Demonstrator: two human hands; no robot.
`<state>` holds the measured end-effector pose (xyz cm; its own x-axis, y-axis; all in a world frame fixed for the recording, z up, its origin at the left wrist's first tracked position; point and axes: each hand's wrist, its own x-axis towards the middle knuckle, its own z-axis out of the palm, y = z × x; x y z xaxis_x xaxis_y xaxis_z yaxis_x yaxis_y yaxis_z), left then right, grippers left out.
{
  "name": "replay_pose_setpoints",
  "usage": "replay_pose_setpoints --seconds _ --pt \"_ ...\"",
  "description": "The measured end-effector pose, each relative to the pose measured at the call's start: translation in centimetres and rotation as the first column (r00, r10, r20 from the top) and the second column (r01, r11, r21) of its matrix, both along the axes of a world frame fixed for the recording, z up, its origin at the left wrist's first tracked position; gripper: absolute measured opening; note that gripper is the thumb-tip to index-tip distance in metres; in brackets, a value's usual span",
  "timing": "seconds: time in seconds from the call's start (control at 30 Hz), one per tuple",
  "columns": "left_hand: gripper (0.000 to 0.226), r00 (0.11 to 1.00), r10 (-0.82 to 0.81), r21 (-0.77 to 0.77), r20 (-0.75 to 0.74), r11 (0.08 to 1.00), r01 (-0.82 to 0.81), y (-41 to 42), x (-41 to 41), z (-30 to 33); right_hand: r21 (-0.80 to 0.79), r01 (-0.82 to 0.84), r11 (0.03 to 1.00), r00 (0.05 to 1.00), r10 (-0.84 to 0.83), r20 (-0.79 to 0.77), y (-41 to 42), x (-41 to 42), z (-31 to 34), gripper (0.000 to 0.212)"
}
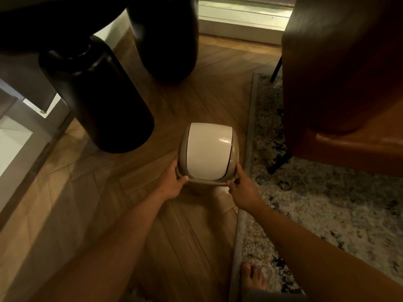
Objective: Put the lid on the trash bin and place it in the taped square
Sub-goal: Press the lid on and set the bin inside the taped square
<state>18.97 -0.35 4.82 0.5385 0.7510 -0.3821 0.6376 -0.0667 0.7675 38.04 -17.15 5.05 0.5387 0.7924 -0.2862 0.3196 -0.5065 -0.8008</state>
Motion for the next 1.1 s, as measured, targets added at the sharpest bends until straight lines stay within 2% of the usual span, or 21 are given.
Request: replay_pose_setpoints --seconds 0.27,0.63,0.9,1.1 --pt "0.084 0.995 -0.077 0.037 -0.065 0.996 0.080 5.0 4.1 0.2 0.002 0.072 0.997 0.991 -0.071 -0.115 3.4 4.2 -1.3 0.078" --pt "0.082 0.992 -0.097 0.124 -0.079 0.987 0.106 10.3 9.8 0.9 0.011 0.112 0.994 0.988 -0.110 -0.109 9.9 9.5 -0.9 0.077" --pt "0.084 0.988 -0.129 0.102 -0.088 0.985 0.138 11.3 10.1 0.8 -0.012 0.065 0.998 0.990 -0.066 -0.121 10.5 11.0 -1.1 0.089" --pt "0.084 0.992 -0.098 0.140 -0.073 0.984 0.108 10.9 10.3 0.8 0.011 0.042 0.999 0.999 -0.042 -0.034 10.6 10.2 -0.8 0.087"
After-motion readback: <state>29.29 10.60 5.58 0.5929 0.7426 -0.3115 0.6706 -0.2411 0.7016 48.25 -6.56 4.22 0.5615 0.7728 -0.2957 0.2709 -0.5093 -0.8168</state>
